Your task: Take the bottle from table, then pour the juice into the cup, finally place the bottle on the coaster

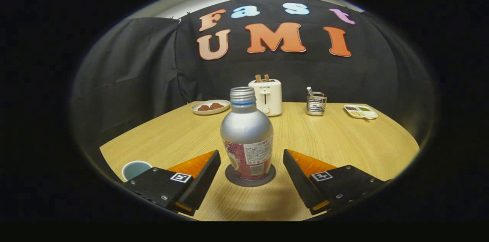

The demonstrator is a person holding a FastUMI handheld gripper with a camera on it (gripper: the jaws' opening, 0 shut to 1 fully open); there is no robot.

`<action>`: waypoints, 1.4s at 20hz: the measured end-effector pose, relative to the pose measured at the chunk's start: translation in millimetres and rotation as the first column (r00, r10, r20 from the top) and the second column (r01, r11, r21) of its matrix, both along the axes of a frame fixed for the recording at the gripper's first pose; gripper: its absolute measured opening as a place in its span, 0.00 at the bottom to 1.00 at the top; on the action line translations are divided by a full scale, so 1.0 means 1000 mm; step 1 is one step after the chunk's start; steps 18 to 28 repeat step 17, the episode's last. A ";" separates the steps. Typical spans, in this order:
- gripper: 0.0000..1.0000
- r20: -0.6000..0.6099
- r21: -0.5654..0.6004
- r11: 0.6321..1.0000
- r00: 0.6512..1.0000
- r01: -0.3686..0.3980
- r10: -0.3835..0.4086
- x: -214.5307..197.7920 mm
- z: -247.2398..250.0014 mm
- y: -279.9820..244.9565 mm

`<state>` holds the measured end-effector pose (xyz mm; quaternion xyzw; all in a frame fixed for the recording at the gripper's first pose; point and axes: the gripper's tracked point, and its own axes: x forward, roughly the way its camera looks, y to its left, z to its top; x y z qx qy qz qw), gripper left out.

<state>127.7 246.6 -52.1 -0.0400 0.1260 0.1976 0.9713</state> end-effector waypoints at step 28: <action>0.98 0.178 0.052 0.981 0.965 0.188 -0.194 -0.089 0.102 -0.123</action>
